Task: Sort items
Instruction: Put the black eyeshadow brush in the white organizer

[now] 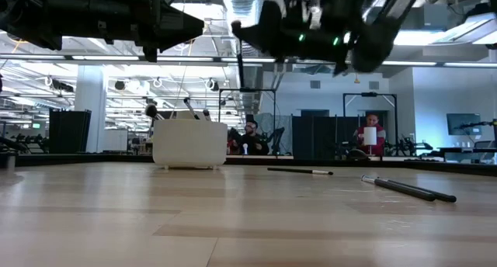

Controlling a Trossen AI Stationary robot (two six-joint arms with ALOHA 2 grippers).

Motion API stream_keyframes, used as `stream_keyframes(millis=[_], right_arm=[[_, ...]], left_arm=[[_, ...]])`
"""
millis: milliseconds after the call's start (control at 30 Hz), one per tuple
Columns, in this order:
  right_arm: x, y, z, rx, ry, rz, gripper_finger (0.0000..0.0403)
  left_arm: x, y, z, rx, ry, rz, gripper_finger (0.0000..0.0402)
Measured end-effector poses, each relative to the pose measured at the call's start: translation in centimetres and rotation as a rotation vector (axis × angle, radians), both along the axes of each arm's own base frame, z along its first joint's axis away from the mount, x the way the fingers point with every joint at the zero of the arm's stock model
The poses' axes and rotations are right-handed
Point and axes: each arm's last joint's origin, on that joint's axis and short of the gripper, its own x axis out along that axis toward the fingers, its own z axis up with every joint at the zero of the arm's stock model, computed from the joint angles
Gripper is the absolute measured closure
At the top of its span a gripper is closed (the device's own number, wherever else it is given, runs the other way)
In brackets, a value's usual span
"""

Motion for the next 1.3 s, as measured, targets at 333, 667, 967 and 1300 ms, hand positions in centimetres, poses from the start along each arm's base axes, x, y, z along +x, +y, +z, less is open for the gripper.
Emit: stream_keyframes(millis=[333, 667, 967, 1300], right_arm=[[4.9, -5.9, -3.5, 0.059, -0.147, 0.013, 0.0395], [6.9, -7.6, -5.3, 0.133, -0.026, -0.044, 0.0395], [7.1, -7.7, -6.8, 0.157, 0.127, -0.085, 0.0389], [7.6, -6.7, -7.8, 0.169, 0.229, -0.064, 0.0349]], left_arm=[[0.0, 0.0, 0.0, 0.001, -0.002, 0.0, 0.03], [-0.1, -0.5, 0.0, 0.001, 0.0, -0.021, 0.03], [-0.1, -0.6, 0.0, 0.001, 0.0, -0.027, 0.03], [-0.1, -0.6, 0.0, 0.001, -0.001, -0.027, 0.03]])
